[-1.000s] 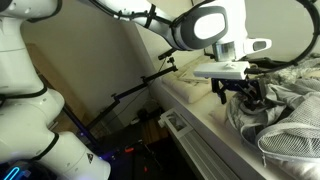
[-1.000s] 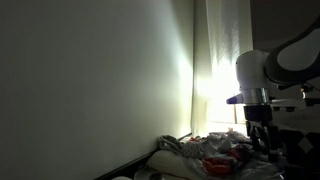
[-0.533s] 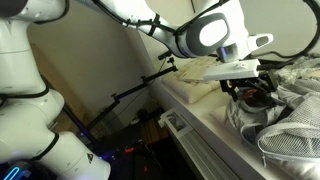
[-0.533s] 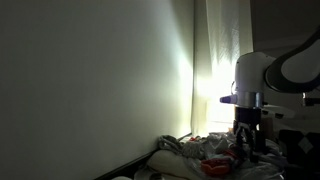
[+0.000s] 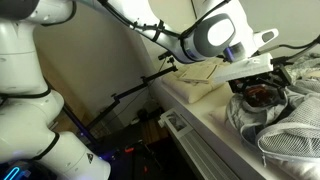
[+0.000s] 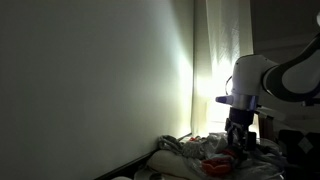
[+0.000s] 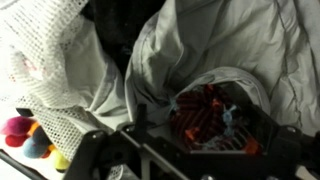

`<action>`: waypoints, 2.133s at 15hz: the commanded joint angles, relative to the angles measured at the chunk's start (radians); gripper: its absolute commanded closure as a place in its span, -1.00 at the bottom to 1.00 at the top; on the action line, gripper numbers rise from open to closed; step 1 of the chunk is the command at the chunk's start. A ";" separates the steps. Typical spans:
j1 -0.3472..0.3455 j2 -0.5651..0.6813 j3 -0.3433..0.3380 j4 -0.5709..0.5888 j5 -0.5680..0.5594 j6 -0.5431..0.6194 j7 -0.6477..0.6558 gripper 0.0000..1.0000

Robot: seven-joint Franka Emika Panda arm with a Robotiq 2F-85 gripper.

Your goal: Remove the socks away from the grey bag

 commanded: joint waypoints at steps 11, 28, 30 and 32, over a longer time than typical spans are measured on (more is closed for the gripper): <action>0.015 0.075 0.011 0.066 -0.001 -0.041 0.015 -0.04; 0.325 -0.025 -0.059 0.017 -0.315 -0.284 0.532 0.90; 0.321 -0.029 -0.055 0.030 -0.339 -0.350 0.588 0.90; 0.310 -0.040 -0.051 0.038 -0.356 -0.389 0.631 0.90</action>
